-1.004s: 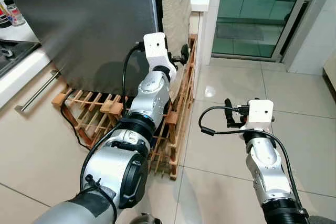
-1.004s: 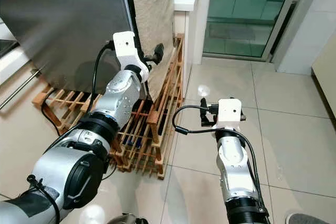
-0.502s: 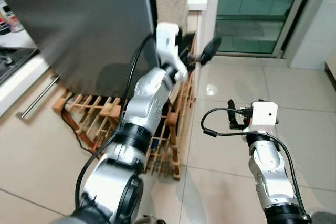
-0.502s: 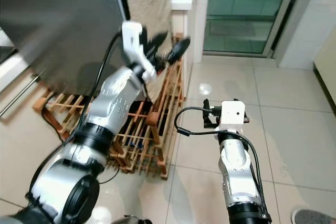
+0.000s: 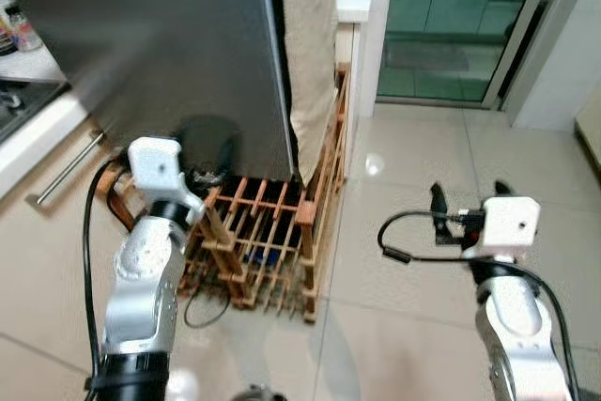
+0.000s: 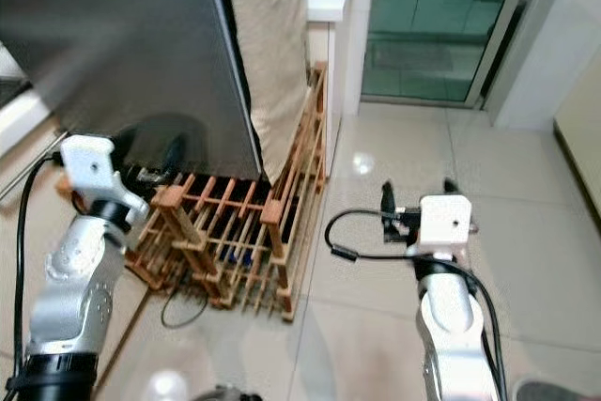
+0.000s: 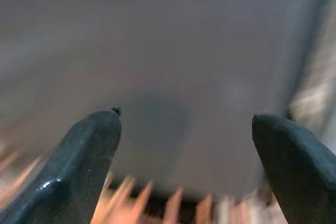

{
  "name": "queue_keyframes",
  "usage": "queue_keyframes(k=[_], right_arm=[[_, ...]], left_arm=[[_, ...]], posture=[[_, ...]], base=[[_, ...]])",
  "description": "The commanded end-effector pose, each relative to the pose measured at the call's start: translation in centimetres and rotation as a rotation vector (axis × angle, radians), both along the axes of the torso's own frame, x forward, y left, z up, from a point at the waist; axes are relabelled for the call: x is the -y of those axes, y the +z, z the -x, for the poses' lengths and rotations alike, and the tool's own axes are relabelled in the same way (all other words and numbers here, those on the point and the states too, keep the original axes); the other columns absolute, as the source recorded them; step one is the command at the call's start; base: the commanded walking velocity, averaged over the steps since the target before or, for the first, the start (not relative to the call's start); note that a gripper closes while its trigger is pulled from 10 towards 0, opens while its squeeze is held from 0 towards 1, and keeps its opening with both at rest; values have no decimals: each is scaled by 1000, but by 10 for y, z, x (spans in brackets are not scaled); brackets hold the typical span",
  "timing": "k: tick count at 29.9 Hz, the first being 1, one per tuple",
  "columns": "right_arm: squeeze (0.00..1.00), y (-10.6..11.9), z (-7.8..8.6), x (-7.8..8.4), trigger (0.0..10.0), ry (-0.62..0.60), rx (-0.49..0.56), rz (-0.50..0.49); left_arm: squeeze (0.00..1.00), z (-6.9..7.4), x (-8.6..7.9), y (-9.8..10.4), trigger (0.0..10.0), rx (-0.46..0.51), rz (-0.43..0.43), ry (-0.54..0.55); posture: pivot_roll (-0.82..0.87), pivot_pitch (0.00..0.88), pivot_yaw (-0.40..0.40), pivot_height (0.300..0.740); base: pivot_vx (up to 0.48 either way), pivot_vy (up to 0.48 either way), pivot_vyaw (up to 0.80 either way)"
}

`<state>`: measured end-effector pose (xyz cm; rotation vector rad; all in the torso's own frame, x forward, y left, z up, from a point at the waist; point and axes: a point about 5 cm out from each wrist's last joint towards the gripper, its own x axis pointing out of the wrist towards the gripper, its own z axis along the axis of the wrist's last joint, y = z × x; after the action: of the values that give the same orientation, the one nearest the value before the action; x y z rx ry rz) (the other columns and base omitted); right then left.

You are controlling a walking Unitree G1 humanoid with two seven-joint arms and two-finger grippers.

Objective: Restocking fridge

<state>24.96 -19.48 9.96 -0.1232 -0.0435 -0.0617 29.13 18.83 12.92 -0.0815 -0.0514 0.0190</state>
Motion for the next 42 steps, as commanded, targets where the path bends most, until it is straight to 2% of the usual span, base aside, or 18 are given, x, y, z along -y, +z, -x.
queue_keyframes(k=[1, 3, 5, 6, 7, 11, 14, 16, 18, 21, 26, 36, 42], right_arm=[[0, -5, -4, 0, 10000, -2, -29, -24], [0, -4, -6, -1, 10000, 3, -34, -23], [0, 3, -13, -6, 10000, 40, -26, -15], [0, 11, -19, -9, 10000, 68, -6, 3], [0, 13, -22, -9, 10000, 73, 2, 9], [0, 14, -29, -7, 10000, 62, 5, 2], [0, 17, -31, -12, 10000, 79, 20, -7], [0, 18, -32, -15, 10000, 86, 22, -13], [0, 15, -32, -21, 10000, 104, 15, -17], [0, 14, -32, -25, 10000, 111, 15, -25], [0, 14, -32, -25, 10000, 106, 14, -31], [0, 19, -41, -29, 10000, 135, 30, -11], [0, 22, -43, -26, 10000, 141, 35, 1]], left_arm=[[0, 2, -3, -7, 10000, -45, -12, 50], [0, 4, -2, -6, 10000, -48, -24, 44], [0, 5, 2, 5, 10000, -7, 7, 1], [0, 6, 7, 16, 10000, 34, -17, -31], [0, 5, 10, 18, 10000, 43, -38, -37], [0, 1, 19, 21, 10000, 45, -14, -35], [0, -7, 29, 26, 10000, 56, -42, -65], [0, -12, 32, 29, 10000, 57, -39, -78], [0, -23, 44, 36, 10000, 76, -39, -104], [0, -29, 51, 42, 10000, 92, -32, -125], [0, -28, 54, 39, 10000, 74, -23, -157], [0, -42, 66, 43, 10000, 71, -21, -159], [0, -38, 67, 44, 10000, 98, 15, -163]], posture=[[0, 0, 38, 740], [2, 0, 36, 740], [9, 0, 29, 740], [10, 0, 25, 740], [9, 0, 25, 740], [-2, 0, 30, 740], [-12, 0, 40, 740], [-14, 0, 44, 740], [-26, 0, 57, 740], [-37, 0, 70, 740], [-40, 0, 76, 740], [-37, 0, 57, 740], [-41, 0, 46, 740]], base=[[0, 0, 0], [0, 0, 0], [0, 0, 0], [0, 0, 800], [0, 0, 800], [0, 0, 795], [0, -480, 777], [0, -480, 775], [0, -465, 759], [0, -461, 748], [0, -461, 733], [0, -461, 695], [0, -461, 647]])
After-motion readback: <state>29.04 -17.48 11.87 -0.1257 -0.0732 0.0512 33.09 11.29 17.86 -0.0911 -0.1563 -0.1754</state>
